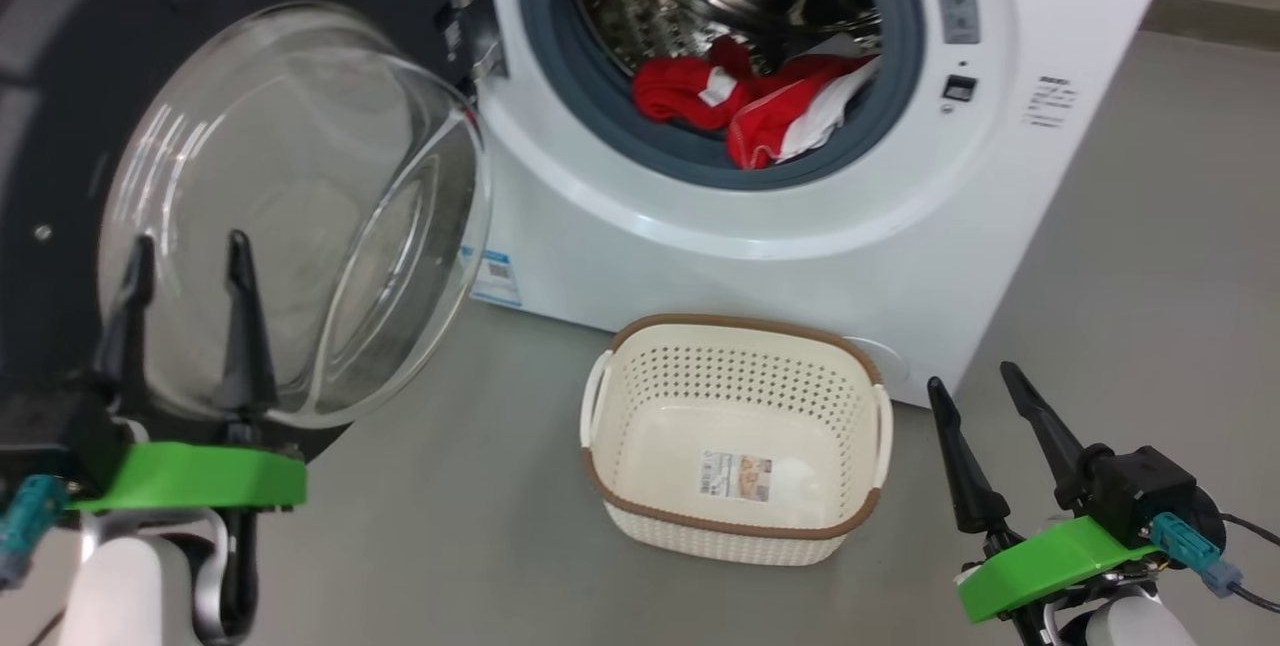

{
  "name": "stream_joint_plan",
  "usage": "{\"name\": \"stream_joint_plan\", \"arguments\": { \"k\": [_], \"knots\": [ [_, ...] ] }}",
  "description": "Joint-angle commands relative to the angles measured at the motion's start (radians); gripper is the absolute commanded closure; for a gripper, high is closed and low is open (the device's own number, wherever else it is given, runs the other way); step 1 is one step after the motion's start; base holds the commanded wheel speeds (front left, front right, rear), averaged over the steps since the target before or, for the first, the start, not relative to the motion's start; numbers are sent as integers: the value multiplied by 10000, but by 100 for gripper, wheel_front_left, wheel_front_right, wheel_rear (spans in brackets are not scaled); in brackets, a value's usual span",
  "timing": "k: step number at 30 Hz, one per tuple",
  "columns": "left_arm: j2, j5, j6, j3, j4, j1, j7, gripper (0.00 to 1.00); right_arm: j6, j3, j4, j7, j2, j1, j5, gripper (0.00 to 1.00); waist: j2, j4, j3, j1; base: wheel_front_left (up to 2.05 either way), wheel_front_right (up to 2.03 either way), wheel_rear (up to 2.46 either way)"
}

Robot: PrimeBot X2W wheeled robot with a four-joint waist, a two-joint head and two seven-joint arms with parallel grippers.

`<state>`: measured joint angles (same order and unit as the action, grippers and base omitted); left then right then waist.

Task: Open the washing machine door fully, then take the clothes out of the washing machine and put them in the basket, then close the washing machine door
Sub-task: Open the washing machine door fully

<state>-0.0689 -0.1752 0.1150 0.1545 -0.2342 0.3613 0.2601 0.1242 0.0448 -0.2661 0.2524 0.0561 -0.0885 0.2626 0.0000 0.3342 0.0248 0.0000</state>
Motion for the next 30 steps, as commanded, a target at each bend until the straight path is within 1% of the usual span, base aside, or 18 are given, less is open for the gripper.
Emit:
{"name": "stream_joint_plan", "arguments": {
  "k": [1, 9, 16, 17, 22, 25, 27, 30],
  "knots": [
    [-243, 44, 48, 142, 278, 26, -10, 0, 65, 146, 318, 93, -2, -116, -157, 0, 0, -476, -348, 0, 0, 0, 0],
    [-293, -560, 137, -761, 312, -543, -123, 0, 65, 6, 742, 93, -48, 16, -263, 0, 0, -1527, -472, 0, 0, 0, 0],
    [-520, -1081, 153, -1480, 259, -1210, -83, 0, 65, -113, 1055, 93, -55, 138, -265, 0, 0, -2495, -466, 0, 0, 0, 0],
    [-520, -1081, 153, -1480, 259, -1210, -83, 0, 65, -113, 1055, 93, -55, 138, -265, 0, 0, -2495, -466, 0, 0, 0, 0],
    [-707, -1306, 155, -1808, 218, -1629, -22, 0, 65, -206, 1218, 93, -56, 246, -242, 0, 0, -3070, -539, 0, 0, 0, 0],
    [-792, -1333, 155, -1810, 80, -1892, 2, 0, 65, -234, 1309, 93, -57, 318, -207, 0, 0, -3370, -623, 0, 0, 0, 0],
    [-755, -1286, 156, -1694, 68, -2131, 11, 0, 65, -228, 1408, 93, -57, 377, -161, 0, 0, -3618, -714, 0, 0, 0, 0],
    [-690, -1169, 156, -1589, 103, -2366, 13, 0, 65, -243, 1468, 93, -57, 432, -147, 0, 0, -3805, -783, 0, 0, 0, 0]
  ]
}}
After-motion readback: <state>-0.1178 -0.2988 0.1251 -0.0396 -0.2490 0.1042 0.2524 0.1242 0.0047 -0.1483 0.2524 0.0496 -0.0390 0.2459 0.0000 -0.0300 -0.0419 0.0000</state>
